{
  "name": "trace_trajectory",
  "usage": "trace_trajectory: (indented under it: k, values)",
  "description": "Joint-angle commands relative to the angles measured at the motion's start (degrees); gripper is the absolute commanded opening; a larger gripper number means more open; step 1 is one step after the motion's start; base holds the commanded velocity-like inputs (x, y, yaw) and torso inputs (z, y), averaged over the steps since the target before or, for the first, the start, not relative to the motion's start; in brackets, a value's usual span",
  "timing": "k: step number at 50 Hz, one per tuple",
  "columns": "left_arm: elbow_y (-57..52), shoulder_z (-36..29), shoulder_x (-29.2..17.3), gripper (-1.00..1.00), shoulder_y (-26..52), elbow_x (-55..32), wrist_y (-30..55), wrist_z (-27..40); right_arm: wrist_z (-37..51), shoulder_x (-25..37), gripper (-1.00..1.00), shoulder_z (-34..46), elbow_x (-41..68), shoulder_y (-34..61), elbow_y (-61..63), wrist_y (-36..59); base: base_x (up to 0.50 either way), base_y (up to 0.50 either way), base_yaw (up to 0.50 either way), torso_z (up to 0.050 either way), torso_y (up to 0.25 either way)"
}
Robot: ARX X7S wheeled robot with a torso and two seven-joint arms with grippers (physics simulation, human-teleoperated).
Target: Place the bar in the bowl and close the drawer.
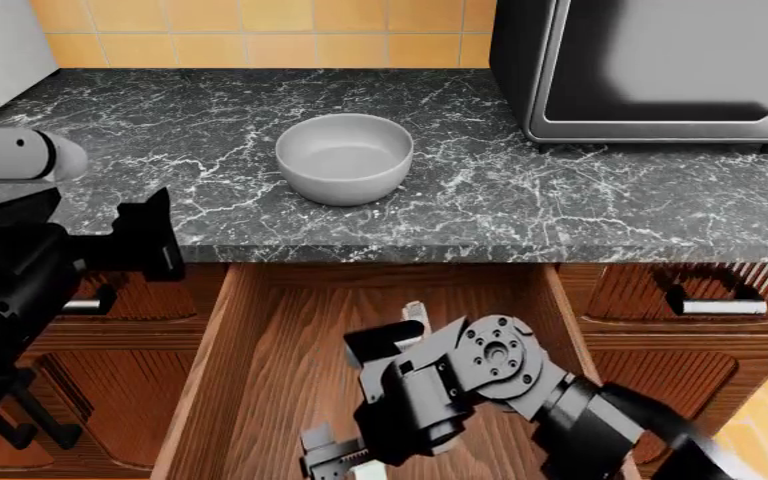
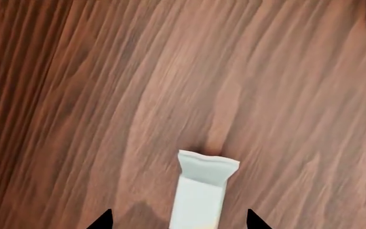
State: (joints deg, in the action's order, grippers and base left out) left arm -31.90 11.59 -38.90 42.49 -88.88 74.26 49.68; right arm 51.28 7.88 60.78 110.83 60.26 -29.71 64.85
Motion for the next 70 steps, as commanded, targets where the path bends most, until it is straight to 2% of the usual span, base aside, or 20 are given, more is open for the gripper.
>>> trace_trajectory:
  k: [1,48,62,63,70]
  values:
    - [0.00,-0.06,-0.35,1.00,-0.99,1.09,-0.82,-1.28,-3.99,-1.40,1.00,2.08,-3.45,-0.27,-3.63,-0.58,0.00,0.00,0.00,0.000,0.000]
    - [0.48,-0.61,-1.52,1.00,-3.55,3.78,-3.56,-4.30,-19.12,-7.50,1.00,11.22,-12.53,-2.12,-17.58,-4.08,0.00,0.00,0.00,0.000,0.000]
    - [0.65,-0.70,-1.91,1.00,-4.13,4.35,-4.23,-4.86,-22.35,-7.83,1.00,22.59,-5.43,-0.28,-19.17,-9.20,0.00,0.00,0.00,0.000,0.000]
    - [0.64,-0.69,-1.95,1.00,-4.16,4.34,-4.27,-4.86,-22.40,-7.83,-1.00,23.09,-5.26,-0.16,-18.90,-9.62,0.00,0.00,0.00,0.000,0.000]
    - [0.68,-0.87,-2.04,1.00,-4.60,4.84,-4.63,-5.19,-20.89,-6.72,-1.00,23.38,-4.36,0.49,-16.19,-10.67,0.00,0.00,0.00,0.000,0.000]
